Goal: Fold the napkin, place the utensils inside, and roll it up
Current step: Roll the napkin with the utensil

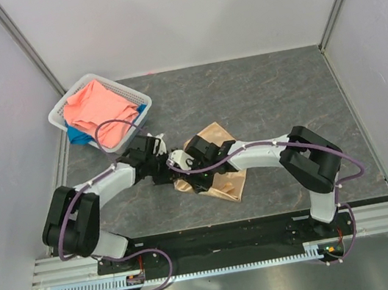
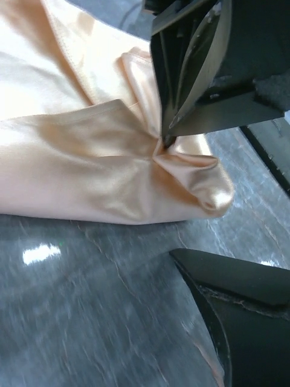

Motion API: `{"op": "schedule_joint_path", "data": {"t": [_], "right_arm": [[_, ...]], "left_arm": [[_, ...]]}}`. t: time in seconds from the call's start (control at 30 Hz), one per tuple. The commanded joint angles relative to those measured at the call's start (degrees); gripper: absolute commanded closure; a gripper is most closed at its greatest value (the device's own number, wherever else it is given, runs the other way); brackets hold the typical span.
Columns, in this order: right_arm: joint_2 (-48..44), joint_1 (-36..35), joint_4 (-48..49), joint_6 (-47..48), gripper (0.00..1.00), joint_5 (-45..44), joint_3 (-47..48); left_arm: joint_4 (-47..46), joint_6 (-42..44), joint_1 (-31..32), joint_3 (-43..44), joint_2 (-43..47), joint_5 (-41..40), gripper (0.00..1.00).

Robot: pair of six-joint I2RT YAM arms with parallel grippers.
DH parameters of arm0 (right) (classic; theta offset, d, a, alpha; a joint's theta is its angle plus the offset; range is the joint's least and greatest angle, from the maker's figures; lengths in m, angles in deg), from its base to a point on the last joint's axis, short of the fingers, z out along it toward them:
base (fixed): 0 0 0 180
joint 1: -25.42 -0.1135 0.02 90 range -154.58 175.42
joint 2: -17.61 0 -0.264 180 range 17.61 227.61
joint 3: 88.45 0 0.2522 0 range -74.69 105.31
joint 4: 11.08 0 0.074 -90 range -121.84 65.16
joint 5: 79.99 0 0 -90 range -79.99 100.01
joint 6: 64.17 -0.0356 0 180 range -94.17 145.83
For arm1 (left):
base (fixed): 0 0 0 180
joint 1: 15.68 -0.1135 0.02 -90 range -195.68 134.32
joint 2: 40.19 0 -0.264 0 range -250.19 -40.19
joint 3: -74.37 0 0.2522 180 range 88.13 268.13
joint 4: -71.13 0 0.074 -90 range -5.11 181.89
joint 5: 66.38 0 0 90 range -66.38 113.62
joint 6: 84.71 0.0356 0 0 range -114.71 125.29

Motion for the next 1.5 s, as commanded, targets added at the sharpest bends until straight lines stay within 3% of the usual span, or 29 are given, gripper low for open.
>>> {"op": "schedule_joint_path", "data": {"t": [0.0,0.37,0.77,1.0,1.13,1.33,1.47], "right_arm": [[4.6,1.2,-5.7,-1.5,0.71,7.1,-3.8],[7.1,4.8,-6.3,-1.5,0.73,15.9,-2.4],[8.5,5.2,-7.7,-1.2,0.74,17.6,-1.4],[10.3,5.7,-10.0,-0.8,0.74,18.5,0.2],[10.7,5.7,-10.5,-0.4,0.75,18.0,0.5],[11.6,6.2,-11.4,-0.8,0.75,18.8,1.6],[12.6,6.5,-12.2,-1.0,0.76,18.7,3.1]], "left_arm": [[-6.2,-2.4,0.1,-3.4,8.9,-3.5,0.16],[-11.7,-4.3,0.2,-13.0,19.8,-9.3,0.13],[-19.4,-6.8,0.1,-15.4,23.8,-5.1,0.07],[-17.8,-11.3,-0.4,-21.6,34.4,-13.9,0.04],[-16.9,-11.5,-0.8,-22.4,37.7,-14.0,0.00],[-17.2,-11.6,-0.9,-24.5,38.9,-7.8,0.05],[-13.9,-12.5,-0.8,-25.6,39.9,-5.6,0.16]]}}
